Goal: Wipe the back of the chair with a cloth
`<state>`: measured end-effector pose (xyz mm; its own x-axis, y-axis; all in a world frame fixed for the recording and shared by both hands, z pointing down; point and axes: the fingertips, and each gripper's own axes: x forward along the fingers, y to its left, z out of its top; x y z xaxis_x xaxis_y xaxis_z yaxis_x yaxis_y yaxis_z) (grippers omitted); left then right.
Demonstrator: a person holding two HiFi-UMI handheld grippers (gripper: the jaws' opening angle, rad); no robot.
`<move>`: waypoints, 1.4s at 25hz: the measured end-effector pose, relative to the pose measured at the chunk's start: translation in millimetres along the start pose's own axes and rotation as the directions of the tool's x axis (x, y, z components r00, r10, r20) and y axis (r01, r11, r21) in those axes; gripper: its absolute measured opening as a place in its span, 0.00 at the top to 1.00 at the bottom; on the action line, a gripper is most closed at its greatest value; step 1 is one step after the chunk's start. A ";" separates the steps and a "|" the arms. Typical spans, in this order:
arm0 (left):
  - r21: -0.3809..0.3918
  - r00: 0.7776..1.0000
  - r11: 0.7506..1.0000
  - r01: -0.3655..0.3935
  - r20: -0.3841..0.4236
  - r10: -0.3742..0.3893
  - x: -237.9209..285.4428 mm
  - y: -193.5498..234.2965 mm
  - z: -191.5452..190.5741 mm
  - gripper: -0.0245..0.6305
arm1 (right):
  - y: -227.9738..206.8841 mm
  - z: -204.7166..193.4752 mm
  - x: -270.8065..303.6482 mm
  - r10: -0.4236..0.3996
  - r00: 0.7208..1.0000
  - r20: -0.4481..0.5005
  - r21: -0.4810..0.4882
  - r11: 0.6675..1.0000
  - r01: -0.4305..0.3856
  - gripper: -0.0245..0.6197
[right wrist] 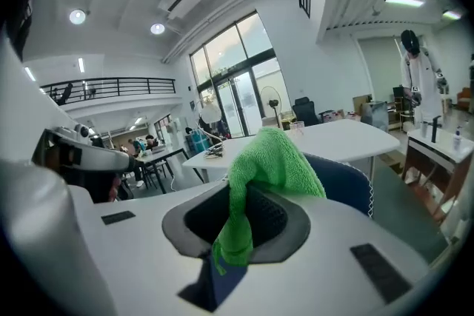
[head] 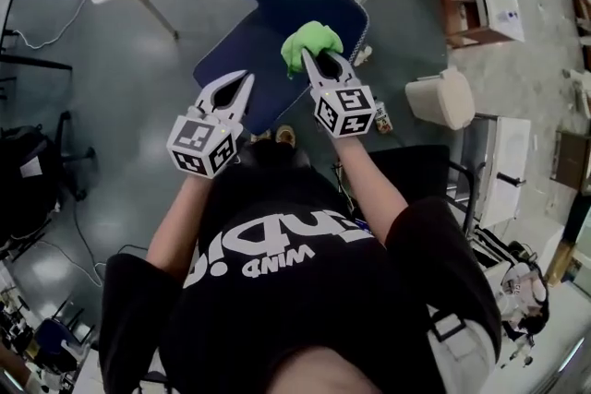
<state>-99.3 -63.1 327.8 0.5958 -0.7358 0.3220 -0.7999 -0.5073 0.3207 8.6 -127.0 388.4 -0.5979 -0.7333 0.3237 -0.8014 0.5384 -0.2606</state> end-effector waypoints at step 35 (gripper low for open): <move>0.065 0.992 0.995 -0.080 0.106 0.073 -46.6 -25.4 -8.1 0.96 | 29.6 -3.2 -144.0 -0.040 0.995 0.093 -0.034 0.998 0.043 0.88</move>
<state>-106.2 -12.3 311.8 0.5250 -0.8142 0.2479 -0.8479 -0.4750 0.2354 71.0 -4.1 337.0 -0.5614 -0.7894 0.2483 -0.8266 0.5202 -0.2150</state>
